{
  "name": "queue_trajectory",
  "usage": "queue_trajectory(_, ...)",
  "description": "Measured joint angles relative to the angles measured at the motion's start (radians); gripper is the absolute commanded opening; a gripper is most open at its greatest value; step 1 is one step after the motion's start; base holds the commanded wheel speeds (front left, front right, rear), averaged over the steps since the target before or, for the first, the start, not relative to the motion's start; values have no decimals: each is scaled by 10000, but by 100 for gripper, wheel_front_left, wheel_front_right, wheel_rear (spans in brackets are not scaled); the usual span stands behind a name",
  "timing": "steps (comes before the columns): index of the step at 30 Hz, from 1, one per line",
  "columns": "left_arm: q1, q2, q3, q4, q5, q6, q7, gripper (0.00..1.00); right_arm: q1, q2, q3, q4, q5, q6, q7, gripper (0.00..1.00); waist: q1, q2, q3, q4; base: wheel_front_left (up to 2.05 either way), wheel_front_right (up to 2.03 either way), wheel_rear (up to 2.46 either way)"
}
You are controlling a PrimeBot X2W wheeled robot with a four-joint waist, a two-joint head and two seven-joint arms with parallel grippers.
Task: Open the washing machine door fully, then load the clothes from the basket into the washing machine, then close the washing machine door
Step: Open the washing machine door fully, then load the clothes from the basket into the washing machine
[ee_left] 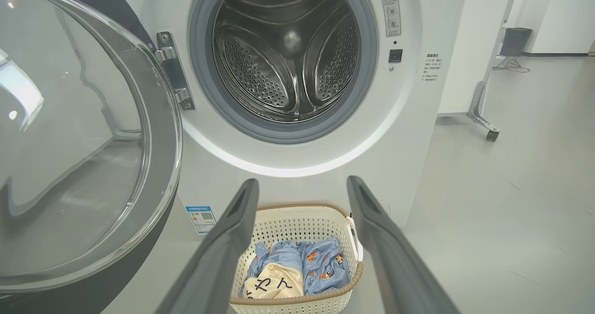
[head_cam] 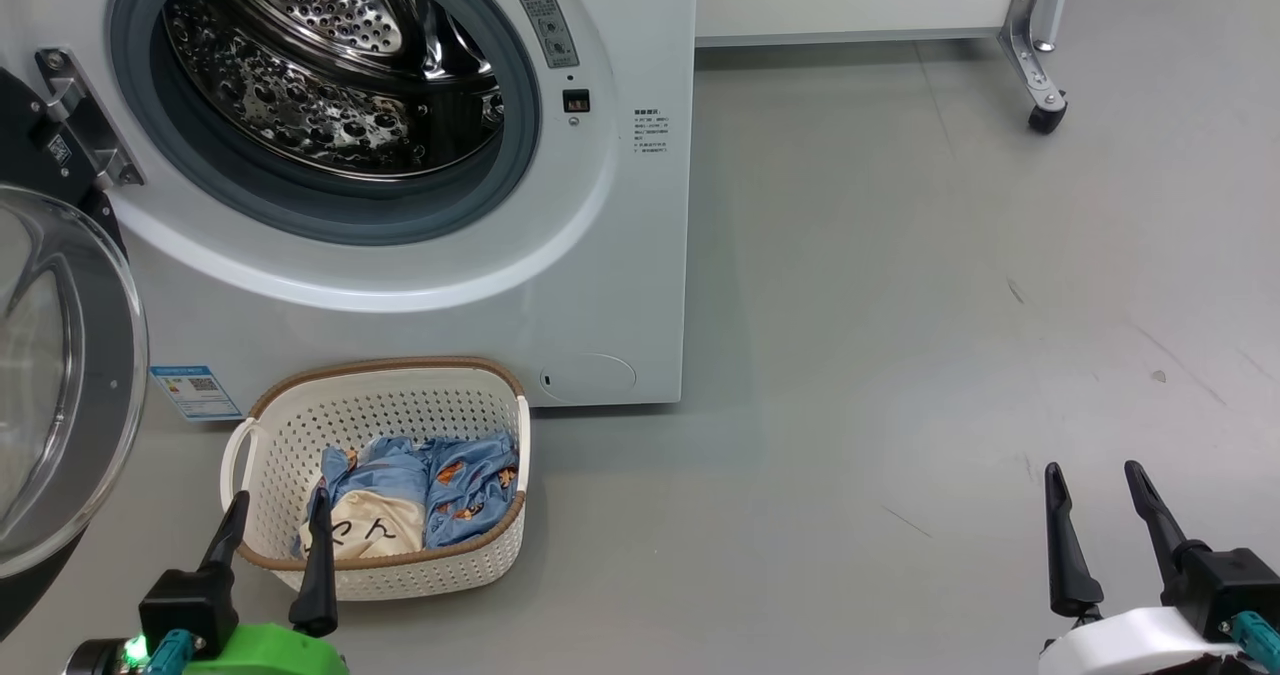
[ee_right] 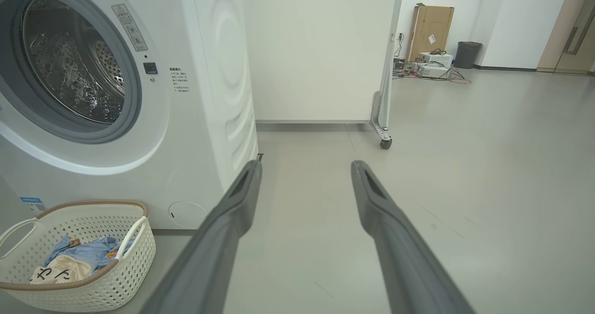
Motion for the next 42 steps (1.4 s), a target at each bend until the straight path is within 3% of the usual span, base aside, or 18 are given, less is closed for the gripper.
queue_trajectory(42, 167, -125, 67, -226, 81, -6, 0, 100, 170, 73, -165, -50, -2, 10, 0, 100, 0, 0, 123, 254, 0, 0, 0)
